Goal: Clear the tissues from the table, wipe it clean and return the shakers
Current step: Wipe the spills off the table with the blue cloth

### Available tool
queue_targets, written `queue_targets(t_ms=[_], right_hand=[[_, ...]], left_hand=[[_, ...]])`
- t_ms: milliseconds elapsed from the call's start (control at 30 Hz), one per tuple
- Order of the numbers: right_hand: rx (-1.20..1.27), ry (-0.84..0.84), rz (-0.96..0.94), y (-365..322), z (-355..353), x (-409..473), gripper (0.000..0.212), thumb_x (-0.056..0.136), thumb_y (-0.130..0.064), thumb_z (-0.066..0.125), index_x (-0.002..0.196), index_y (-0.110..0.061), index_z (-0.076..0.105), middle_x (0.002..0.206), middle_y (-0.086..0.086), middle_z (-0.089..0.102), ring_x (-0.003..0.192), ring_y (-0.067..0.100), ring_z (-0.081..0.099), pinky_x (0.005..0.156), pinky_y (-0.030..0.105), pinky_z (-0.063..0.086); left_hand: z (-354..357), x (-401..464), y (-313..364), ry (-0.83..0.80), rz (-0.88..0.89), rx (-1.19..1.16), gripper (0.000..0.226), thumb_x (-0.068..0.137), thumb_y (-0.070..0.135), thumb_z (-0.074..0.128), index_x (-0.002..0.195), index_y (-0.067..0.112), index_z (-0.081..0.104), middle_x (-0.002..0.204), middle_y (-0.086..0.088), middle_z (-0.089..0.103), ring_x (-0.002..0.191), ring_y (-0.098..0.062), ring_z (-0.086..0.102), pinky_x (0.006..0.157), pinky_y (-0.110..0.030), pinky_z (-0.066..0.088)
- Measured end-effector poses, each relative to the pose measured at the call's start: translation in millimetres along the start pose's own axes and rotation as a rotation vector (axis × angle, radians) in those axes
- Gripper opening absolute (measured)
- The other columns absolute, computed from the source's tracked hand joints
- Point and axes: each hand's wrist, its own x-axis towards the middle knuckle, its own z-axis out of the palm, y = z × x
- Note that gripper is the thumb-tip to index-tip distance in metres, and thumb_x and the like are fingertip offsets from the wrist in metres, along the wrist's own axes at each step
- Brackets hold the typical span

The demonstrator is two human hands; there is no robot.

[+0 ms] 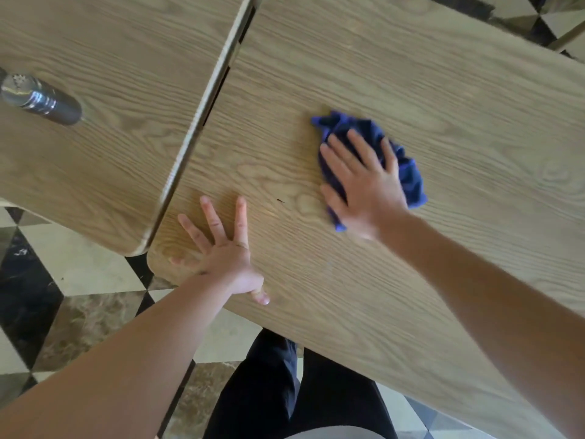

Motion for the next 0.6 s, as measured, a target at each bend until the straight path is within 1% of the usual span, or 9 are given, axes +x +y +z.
queue_targets(t_ms=[133, 200, 300, 367, 433, 533, 600], right_hand=[[0.03, 0.049, 0.257, 38, -13, 43, 0.062, 0.099, -0.054, 0.03, 0.154, -0.026, 0.032, 0.162, -0.01, 0.028, 0.152, 0.02, 0.018, 0.121, 0.058, 0.011], [0.065, 0.072, 0.347, 35, -12, 51, 0.063, 0.099, -0.054, 0.029, 0.155, -0.024, 0.031, 0.163, -0.009, 0.026, 0.152, 0.021, 0.018, 0.121, 0.056, 0.012], [0.087, 0.117, 0.399, 9, -12, 49, 0.064, 0.097, -0.051, 0.033, 0.152, -0.02, 0.037, 0.162, -0.003, 0.031, 0.15, 0.023, 0.026, 0.119, 0.052, 0.02], [0.083, 0.113, 0.331, -20, -9, 34, 0.061, 0.097, -0.048, 0.035, 0.151, -0.019, 0.039, 0.161, -0.003, 0.033, 0.149, 0.024, 0.028, 0.117, 0.051, 0.023], [0.09, 0.068, 0.186, -56, 2, 1, 0.058, 0.101, -0.044, 0.034, 0.153, -0.019, 0.037, 0.162, -0.002, 0.03, 0.15, 0.023, 0.025, 0.118, 0.05, 0.021], [0.074, -0.071, -0.022, -102, 23, -81, 0.057, 0.103, -0.043, 0.032, 0.156, -0.021, 0.031, 0.164, -0.005, 0.025, 0.152, 0.022, 0.018, 0.121, 0.049, 0.014], [0.052, -0.107, -0.104, -106, 33, -132, 0.054, 0.102, -0.041, 0.036, 0.154, -0.026, 0.034, 0.162, -0.008, 0.029, 0.151, 0.019, 0.021, 0.121, 0.048, 0.014]], left_hand=[[2, 2, 0, 0.002, 0.003, -0.004, 0.17, 0.051, 0.039, 0.097, 0.118, 0.045, -0.06, 0.116, -0.008, -0.075, 0.123, -0.046, -0.056, 0.1, -0.086, 0.001], [3, 3, -1, 0.007, 0.002, 0.003, 0.171, 0.049, 0.039, 0.097, 0.117, 0.045, -0.06, 0.116, -0.009, -0.075, 0.123, -0.047, -0.055, 0.1, -0.087, 0.001], [3, 2, 0, 0.012, 0.001, -0.003, 0.171, 0.05, 0.037, 0.097, 0.116, 0.045, -0.06, 0.117, -0.008, -0.074, 0.124, -0.046, -0.055, 0.099, -0.087, 0.0], [3, 2, 0, 0.012, 0.006, 0.004, 0.171, 0.05, 0.037, 0.097, 0.116, 0.046, -0.06, 0.118, -0.008, -0.074, 0.124, -0.046, -0.055, 0.1, -0.087, 0.0], [2, 2, 0, 0.012, -0.004, 0.012, 0.171, 0.049, 0.04, 0.097, 0.115, 0.045, -0.061, 0.119, -0.009, -0.074, 0.125, -0.047, -0.054, 0.1, -0.087, 0.001], [1, 0, 0, 0.024, -0.019, 0.04, 0.172, 0.048, 0.043, 0.097, 0.114, 0.043, -0.062, 0.121, -0.011, -0.072, 0.127, -0.05, -0.051, 0.101, -0.086, 0.003], [-1, -1, 1, 0.02, -0.014, 0.043, 0.173, 0.047, 0.043, 0.097, 0.113, 0.043, -0.063, 0.121, -0.012, -0.072, 0.127, -0.05, -0.051, 0.101, -0.086, 0.003]])
